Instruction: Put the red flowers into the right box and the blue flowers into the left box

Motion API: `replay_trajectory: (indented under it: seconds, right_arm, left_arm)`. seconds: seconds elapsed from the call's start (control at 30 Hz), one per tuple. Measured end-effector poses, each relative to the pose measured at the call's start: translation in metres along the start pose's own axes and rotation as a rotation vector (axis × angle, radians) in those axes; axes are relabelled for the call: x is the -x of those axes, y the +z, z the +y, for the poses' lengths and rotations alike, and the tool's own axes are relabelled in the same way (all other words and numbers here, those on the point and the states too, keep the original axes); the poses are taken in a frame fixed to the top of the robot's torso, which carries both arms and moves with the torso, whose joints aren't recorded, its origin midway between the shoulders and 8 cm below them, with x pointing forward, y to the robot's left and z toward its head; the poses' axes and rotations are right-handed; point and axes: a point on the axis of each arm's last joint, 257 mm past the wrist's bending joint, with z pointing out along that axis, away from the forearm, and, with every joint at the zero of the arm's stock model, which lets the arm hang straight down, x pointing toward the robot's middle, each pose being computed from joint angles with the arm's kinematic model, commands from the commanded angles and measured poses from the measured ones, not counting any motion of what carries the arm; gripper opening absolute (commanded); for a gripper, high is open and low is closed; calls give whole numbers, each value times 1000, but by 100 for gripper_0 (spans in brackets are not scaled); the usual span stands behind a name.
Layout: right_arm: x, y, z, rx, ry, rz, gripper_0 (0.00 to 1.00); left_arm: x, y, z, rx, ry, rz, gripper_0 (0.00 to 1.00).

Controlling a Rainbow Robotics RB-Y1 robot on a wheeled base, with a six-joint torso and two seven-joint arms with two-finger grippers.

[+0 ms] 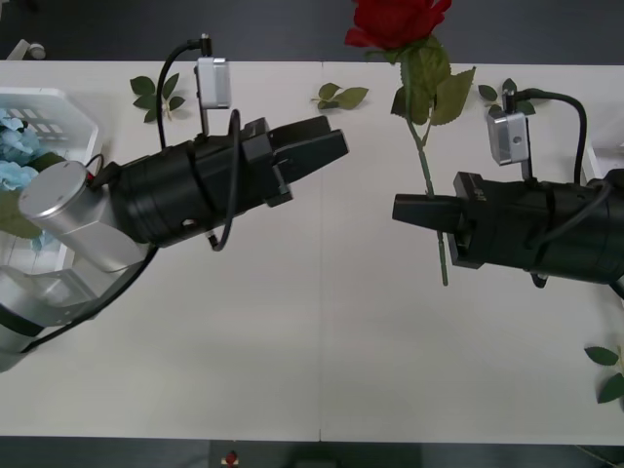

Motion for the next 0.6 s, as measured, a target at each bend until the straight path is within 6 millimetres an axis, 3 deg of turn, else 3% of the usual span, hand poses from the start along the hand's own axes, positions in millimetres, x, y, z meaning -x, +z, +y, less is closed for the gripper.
replay_trajectory:
  seconds: [0.17, 0.3, 0.43, 0.6]
  right_arm:
    - [19, -24, -15, -61, -30, 22, 0]
    - [21, -55, -35, -103, 6, 78, 0]
    - [21, -92, -71, -186, 62, 129, 0]
    - [24, -141, -113, -310, 105, 212, 0]
  left_arm:
    - [-18, -54, 14, 50, 15, 140, 85]
    - [-21, -91, 24, 99, 52, 247, 85]
    - [-18, -123, 35, 159, 96, 340, 85]
    - [-11, -149, 45, 218, 134, 409, 85]
